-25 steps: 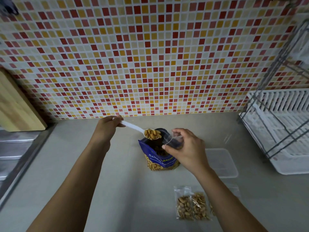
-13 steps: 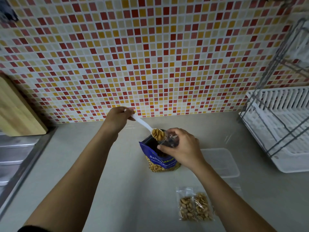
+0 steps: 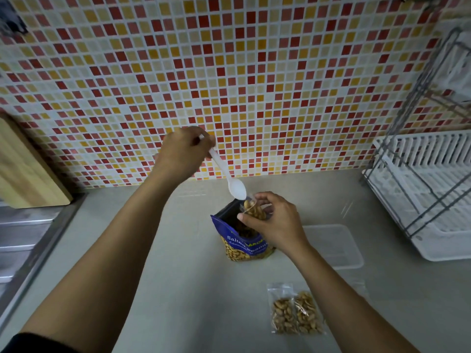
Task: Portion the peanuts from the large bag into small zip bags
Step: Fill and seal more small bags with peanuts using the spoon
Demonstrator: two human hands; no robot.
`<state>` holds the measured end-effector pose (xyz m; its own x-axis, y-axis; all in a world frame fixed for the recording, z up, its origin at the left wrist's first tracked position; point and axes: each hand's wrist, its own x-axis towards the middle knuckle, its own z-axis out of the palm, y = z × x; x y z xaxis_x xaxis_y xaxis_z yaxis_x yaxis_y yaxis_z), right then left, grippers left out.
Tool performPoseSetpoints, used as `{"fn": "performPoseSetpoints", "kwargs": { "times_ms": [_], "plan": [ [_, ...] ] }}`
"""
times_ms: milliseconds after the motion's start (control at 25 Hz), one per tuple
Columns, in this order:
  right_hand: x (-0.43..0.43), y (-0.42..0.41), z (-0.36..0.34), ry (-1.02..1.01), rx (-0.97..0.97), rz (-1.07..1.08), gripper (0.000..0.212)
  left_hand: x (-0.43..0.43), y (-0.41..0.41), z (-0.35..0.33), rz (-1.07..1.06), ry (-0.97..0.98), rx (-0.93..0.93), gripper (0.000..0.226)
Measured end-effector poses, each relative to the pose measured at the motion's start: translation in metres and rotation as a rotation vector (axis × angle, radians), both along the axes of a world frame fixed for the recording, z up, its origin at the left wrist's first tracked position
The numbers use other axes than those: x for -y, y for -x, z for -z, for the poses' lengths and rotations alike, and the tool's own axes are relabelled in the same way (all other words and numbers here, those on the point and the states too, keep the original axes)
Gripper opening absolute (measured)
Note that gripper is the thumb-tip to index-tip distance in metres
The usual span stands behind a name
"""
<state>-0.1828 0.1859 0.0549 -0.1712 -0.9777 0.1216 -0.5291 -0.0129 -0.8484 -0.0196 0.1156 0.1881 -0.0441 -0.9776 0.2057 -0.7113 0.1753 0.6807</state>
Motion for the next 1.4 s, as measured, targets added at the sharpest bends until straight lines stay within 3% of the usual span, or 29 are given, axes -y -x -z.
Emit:
{"fn": "performPoseSetpoints", "kwargs": {
  "times_ms": [160,240,520,640,720,800,880,1000,1120,1240,1400],
  "plan": [
    [-0.001,0.011,-0.005,-0.006,0.093,0.064,0.046,0.000,-0.021,0.005,-0.133,-0.008,-0.266,0.020],
    [-0.003,0.016,-0.009,0.045,0.145,0.122,0.047,-0.003,-0.022,0.023,-0.158,-0.068,-0.286,0.018],
    [-0.010,0.024,-0.033,0.195,0.233,0.177,0.042,-0.019,0.003,0.109,0.187,-0.258,0.198,0.014],
    [-0.014,0.028,-0.043,0.225,0.204,0.173,0.041,-0.023,0.004,0.111,0.111,-0.095,0.209,0.018],
    [-0.015,0.031,-0.048,0.241,0.205,0.181,0.041,-0.033,0.006,0.103,0.137,-0.038,0.010,0.021],
    [-0.014,0.030,-0.053,0.236,0.215,0.175,0.040,-0.054,0.015,0.094,0.321,-0.228,-0.295,0.031],
    [-0.012,0.026,-0.056,0.219,0.217,0.154,0.041,-0.071,0.028,0.096,0.423,-0.333,-0.456,0.043],
    [-0.010,0.022,-0.062,0.109,0.193,0.063,0.042,-0.081,0.042,0.104,0.378,-0.272,-0.597,0.024],
    [-0.006,0.031,-0.068,-0.019,0.322,-0.138,0.020,-0.083,0.041,0.104,0.355,-0.370,-0.812,0.009],
    [-0.007,0.040,-0.072,0.005,0.341,-0.191,0.003,-0.090,0.036,0.101,0.402,-0.443,-0.846,0.017],
    [-0.023,0.042,-0.070,0.049,0.262,-0.235,0.009,-0.103,0.035,0.106,0.391,-0.426,-0.750,0.023]
  ]
}}
